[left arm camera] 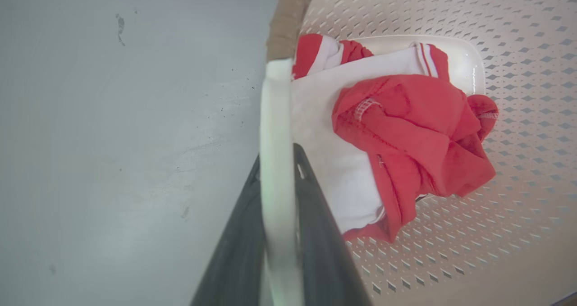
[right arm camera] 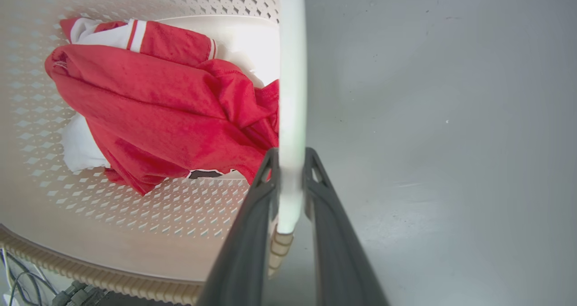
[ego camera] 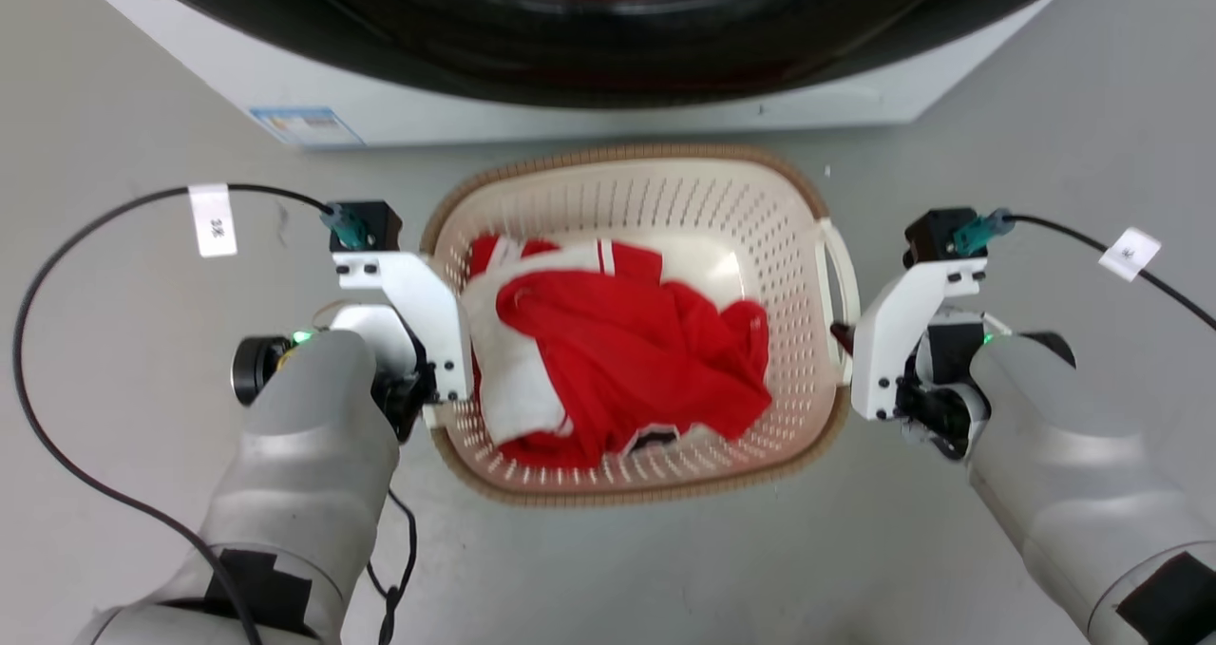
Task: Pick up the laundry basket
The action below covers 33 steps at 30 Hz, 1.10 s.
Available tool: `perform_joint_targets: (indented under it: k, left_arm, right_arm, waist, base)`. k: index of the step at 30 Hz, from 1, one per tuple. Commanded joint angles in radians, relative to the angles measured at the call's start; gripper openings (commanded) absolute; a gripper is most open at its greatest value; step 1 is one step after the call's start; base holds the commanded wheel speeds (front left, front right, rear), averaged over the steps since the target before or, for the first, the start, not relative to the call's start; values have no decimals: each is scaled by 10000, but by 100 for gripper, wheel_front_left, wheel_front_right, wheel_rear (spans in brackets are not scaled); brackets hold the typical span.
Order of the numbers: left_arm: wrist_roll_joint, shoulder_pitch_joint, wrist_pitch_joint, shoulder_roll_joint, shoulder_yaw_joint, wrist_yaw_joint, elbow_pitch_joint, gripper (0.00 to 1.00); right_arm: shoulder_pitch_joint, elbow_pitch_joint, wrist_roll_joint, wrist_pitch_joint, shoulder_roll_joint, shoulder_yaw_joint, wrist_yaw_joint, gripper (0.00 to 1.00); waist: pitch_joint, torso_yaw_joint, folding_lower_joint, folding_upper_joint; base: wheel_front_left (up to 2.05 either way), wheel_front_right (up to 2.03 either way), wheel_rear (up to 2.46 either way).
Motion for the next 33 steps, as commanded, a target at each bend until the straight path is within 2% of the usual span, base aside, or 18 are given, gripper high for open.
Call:
perform_joint_targets:
  k: [1,19,33]
  left_arm:
    - [-86,140,189,-285,-46,-99,-52,0]
    - [-703,822,2348,-287,-373,-205,-62,0]
    - [-1108,1581,2671,-294,-647,-223,-62,0]
  right_arm:
    - [115,-78,121,134,158,87,118,0]
    - [498,366,1440,2826,186,454,118,0]
    - [678,996,1599,3755,499,589,117,0]
  waist:
    - [-725,107,0,0]
    - [-3979,331,0,0]
    - [-5174,281,0,0]
  base:
    - [0,0,0]
    - [0,0,0]
    - [0,0,0]
